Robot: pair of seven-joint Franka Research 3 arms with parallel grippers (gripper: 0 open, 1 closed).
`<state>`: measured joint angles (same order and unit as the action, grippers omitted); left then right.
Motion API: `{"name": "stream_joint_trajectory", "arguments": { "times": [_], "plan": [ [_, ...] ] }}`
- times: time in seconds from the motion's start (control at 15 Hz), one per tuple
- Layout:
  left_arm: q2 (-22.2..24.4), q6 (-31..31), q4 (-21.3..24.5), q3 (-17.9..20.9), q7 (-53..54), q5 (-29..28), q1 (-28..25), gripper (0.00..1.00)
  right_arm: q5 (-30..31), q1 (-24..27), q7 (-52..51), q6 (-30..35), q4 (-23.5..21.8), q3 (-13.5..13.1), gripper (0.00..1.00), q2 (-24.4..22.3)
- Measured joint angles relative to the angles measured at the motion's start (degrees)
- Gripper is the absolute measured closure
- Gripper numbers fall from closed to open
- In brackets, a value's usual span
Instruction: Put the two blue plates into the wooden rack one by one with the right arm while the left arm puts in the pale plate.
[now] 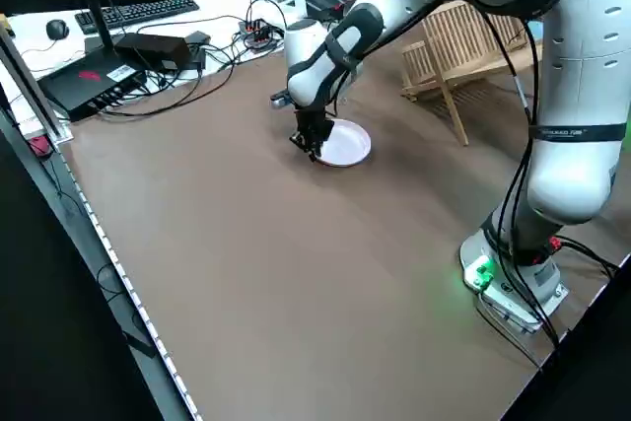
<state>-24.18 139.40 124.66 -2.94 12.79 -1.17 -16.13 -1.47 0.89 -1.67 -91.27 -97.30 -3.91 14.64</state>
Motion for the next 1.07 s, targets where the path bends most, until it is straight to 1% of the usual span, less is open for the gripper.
{"name": "stream_joint_trajectory", "arguments": {
  "times": [0.07,0.13,0.4,0.47,0.53,0.6,0.67,0.73,0.8,1.0,1.07],
  "plan": [
    [0.0,0.0,0.0,0.0,0.0,0.0,0.0,0.89,0.0,1.2,-0.9,-0.6,0.0,-0.1,0.00,1.2],
    [0.2,-0.4,-0.1,-0.1,0.0,0.1,0.0,0.96,0.0,2.3,-1.4,-1.7,0.0,-0.1,0.01,2.4],
    [0.6,-0.8,-0.2,-0.2,0.1,0.1,0.0,0.96,0.0,6.3,-2.5,-5.9,-1.3,-0.2,0.05,7.0],
    [1.3,-2.0,-0.5,-0.2,0.1,0.1,0.0,0.96,0.0,7.2,-2.8,-7.1,-1.5,-0.2,0.05,8.4],
    [2.3,-4.3,-1.1,-0.3,0.1,0.1,0.0,0.96,0.0,7.9,-3.2,-7.9,-1.6,-0.3,0.10,9.7],
    [3.8,-7.7,-2.0,-0.4,0.1,0.1,0.0,0.96,0.0,8.4,-3.4,-8.4,-1.6,-0.3,0.19,10.9],
    [7.7,-16.9,-4.4,-0.4,0.2,0.1,0.0,0.96,0.0,9.0,-3.6,-9.5,-1.6,-0.2,0.23,12.7],
    [9.9,-22.1,-5.7,-0.4,0.2,0.1,0.0,0.96,0.0,9.2,-3.7,-9.9,-1.6,-0.3,0.31,13.5],
    [12.2,-27.3,-6.9,-0.4,0.2,0.1,0.0,0.96,0.0,9.4,-4.3,-10.8,-1.6,-0.3,0.41,14.3],
    [18.3,-44.6,-10.5,-0.6,0.4,0.4,0.0,0.96,0.0,10.2,-7.5,-14.9,-1.6,-0.3,0.44,16.7],
    [19.8,-51.1,-11.9,-1.0,0.4,1.4,0.1,0.96,0.0,10.5,-8.4,-15.9,-1.6,-0.3,0.47,17.5]
  ]
}}
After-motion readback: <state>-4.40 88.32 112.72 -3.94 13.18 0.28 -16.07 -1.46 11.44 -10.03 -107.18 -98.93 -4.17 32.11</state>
